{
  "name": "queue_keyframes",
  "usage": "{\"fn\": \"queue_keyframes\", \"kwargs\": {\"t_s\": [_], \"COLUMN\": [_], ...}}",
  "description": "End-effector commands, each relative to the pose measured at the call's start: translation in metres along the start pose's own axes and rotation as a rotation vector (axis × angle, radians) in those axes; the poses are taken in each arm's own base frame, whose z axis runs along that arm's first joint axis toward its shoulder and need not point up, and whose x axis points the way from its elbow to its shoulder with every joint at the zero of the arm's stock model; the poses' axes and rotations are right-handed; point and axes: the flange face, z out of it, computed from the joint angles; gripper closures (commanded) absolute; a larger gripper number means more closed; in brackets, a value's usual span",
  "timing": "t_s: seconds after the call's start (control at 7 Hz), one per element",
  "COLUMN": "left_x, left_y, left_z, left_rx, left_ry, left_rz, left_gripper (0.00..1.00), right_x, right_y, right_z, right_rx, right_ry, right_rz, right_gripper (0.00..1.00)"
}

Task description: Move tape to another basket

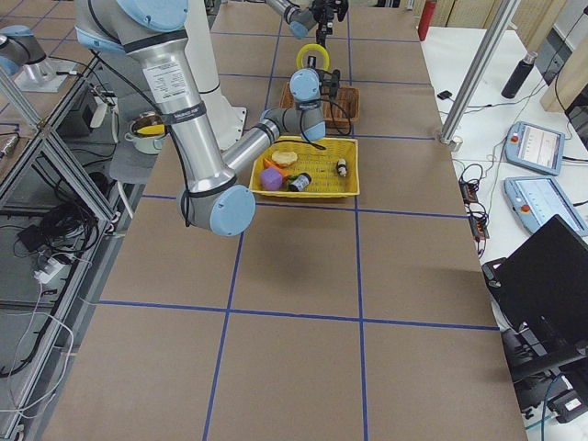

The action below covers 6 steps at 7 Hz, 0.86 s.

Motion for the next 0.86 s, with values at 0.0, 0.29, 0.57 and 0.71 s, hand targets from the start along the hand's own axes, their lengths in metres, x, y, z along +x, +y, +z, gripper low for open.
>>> {"fn": "queue_keyframes", "kwargs": {"t_s": [0.0,0.29,0.57,0.71], "left_x": [-0.015,-0.004,0.000,-0.002], "left_y": [0.026,0.056,0.071,0.076], "left_z": [0.017,0.042,0.058,0.061], "left_rx": [-0.081,-0.166,-0.201,-0.210], "left_ry": [0.160,0.235,0.282,0.281], "left_rz": [-0.092,-0.092,-0.096,-0.102], "left_gripper": [0.05,0.05,0.05,0.06], "right_x": [0.008,0.033,0.026,0.025], "right_y": [0.018,0.032,0.037,0.037], "right_z": [0.013,0.029,0.033,0.032], "right_rx": [-0.076,-0.154,-0.181,-0.181], "right_ry": [-0.092,-0.131,-0.148,-0.164], "right_rz": [0.134,0.190,0.256,0.267], "right_gripper": [1.00,1.00,1.00,1.00]}}
